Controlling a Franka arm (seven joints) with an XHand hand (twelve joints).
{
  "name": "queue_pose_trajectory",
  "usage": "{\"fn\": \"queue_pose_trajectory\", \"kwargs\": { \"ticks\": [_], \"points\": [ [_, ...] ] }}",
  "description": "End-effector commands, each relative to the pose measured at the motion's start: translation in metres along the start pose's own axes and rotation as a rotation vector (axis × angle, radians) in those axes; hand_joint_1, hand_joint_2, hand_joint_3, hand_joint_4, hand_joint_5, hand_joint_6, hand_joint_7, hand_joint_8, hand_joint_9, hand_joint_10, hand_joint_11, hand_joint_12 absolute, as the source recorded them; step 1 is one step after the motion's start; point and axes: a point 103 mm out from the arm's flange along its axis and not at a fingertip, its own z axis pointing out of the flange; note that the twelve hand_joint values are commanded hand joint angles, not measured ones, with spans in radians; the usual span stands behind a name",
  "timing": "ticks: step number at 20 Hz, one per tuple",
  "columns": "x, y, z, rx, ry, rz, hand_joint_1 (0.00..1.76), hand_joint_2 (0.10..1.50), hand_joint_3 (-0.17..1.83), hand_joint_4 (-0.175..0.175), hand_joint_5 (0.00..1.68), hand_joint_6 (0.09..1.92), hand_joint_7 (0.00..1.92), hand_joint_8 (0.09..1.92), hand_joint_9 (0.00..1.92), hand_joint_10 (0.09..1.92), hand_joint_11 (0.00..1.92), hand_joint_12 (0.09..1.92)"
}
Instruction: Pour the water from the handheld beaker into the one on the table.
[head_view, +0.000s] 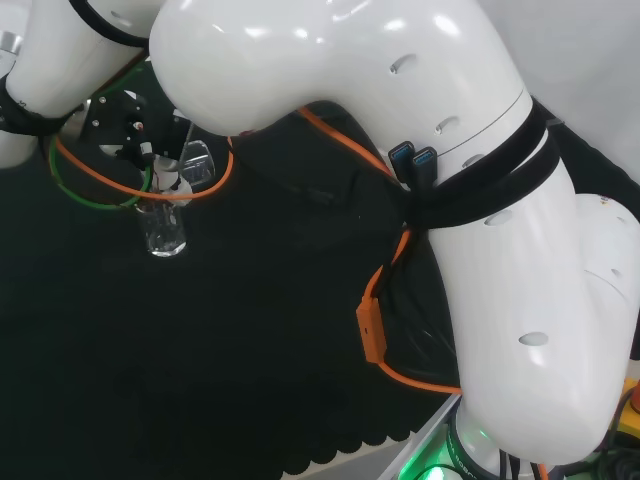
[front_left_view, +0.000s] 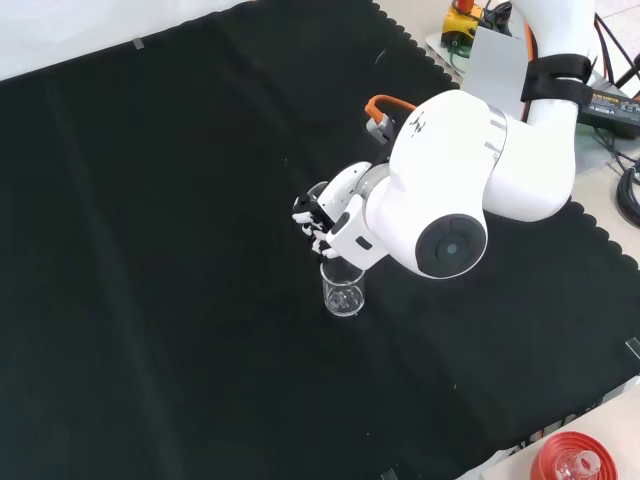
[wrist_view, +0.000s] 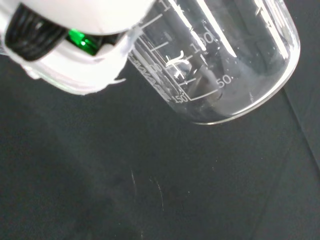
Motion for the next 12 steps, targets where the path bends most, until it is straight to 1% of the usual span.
{"fn": "queue_pose_trajectory", "kwargs": {
  "ticks": [1, 12],
  "points": [
    [0.0002, -0.0003, 0.0001, 0.002, -0.002, 0.002, 1.14, 0.64, 0.64, 0.175, 1.35, 0.53, 1.72, 0.09, 1.57, 0.09, 1.09, 0.92],
    [-0.001, -0.0013, -0.001, 0.003, 0.002, -0.001, 1.14, 0.64, 0.64, 0.175, 1.35, 0.53, 1.72, 0.09, 1.57, 0.09, 1.09, 0.92]
  ]
}}
